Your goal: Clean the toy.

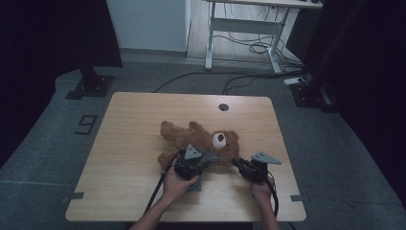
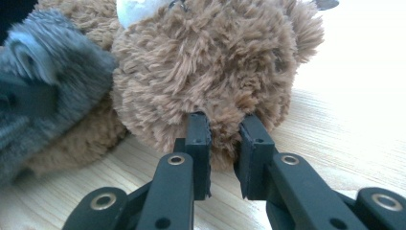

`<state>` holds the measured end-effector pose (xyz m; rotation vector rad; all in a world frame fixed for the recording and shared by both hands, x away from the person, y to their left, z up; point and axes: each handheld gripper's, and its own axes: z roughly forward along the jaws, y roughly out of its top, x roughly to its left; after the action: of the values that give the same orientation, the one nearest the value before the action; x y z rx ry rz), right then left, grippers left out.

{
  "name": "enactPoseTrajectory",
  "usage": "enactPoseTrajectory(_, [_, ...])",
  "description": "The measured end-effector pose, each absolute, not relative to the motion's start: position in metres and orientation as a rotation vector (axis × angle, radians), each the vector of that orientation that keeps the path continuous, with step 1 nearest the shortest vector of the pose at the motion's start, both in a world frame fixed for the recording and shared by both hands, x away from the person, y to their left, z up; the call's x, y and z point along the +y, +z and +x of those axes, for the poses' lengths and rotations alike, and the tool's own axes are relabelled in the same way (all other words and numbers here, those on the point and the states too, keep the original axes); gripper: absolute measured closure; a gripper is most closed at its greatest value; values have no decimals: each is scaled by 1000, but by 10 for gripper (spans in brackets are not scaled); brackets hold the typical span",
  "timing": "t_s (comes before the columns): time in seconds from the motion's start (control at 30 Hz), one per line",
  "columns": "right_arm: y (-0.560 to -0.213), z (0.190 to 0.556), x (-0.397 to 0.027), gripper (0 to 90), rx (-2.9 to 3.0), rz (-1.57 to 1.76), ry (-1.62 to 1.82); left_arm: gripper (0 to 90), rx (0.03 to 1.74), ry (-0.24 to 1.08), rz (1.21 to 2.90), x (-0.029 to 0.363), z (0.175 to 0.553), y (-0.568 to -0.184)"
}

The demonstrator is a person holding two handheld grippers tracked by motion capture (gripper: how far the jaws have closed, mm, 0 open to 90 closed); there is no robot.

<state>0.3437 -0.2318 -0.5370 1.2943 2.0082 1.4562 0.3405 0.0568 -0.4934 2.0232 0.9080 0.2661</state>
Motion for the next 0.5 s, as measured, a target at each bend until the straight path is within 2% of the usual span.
enactPoseTrajectory(0.5, [-538,342,-231,770,2013,1276,1452,759,1050,322,1881,164,335,-487])
